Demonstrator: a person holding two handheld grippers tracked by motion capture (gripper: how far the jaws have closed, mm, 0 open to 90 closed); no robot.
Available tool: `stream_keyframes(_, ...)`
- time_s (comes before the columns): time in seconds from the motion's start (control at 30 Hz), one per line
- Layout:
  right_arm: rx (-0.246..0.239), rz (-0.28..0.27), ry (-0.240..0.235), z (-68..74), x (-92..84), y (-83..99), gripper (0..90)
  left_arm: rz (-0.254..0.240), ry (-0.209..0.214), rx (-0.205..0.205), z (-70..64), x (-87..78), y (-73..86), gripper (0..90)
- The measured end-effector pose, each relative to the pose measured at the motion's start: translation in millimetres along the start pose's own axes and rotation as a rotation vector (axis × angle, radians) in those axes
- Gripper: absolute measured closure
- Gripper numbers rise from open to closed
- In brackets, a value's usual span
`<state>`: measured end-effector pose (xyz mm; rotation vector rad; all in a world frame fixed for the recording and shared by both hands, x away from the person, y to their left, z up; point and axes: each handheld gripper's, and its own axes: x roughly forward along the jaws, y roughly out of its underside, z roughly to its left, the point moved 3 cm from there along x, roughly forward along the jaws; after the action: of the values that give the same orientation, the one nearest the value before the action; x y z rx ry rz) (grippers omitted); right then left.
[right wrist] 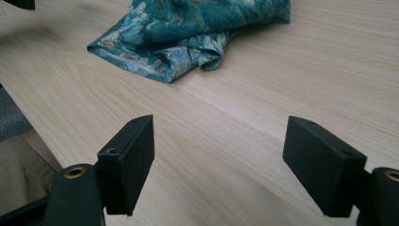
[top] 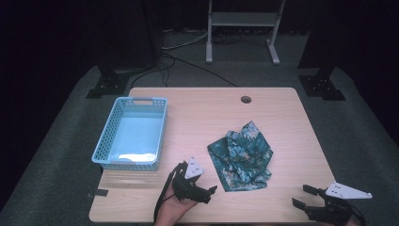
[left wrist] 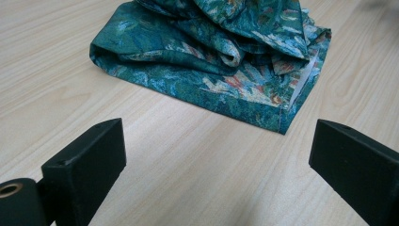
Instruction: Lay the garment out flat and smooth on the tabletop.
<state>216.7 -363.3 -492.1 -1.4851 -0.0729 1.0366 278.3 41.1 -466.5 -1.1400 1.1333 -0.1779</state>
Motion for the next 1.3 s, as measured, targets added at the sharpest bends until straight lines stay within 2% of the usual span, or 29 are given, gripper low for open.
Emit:
stream_keyframes(0.43,-0.027,-0.016,-0.001,5.2,6.3,-11.2,24.9,-0.010,-0.001,0.002,0.4,-1.9,-2.5,3.6)
stream_keyframes(0.7,-0.050,0.020,-0.013,2.1,13.4,-18.0,24.9,-0.008,0.011,0.004,0.9,1.2,-3.7,3.9)
stream_keyframes(0.97,-0.090,0.049,-0.021,-4.5,30.3,-38.9,25.0,-0.016,0.013,-0.001,3.1,0.0,-3.9,3.8)
stream_keyframes(1.07,-0.107,0.057,-0.030,-4.9,37.1,-48.3,25.0,-0.020,0.020,-0.017,4.3,-0.2,-3.4,3.9)
stream_keyframes(1.3,-0.151,0.066,-0.044,-3.2,55.0,-74.4,25.0,-0.028,0.020,-0.013,5.5,-2.7,-3.9,4.1)
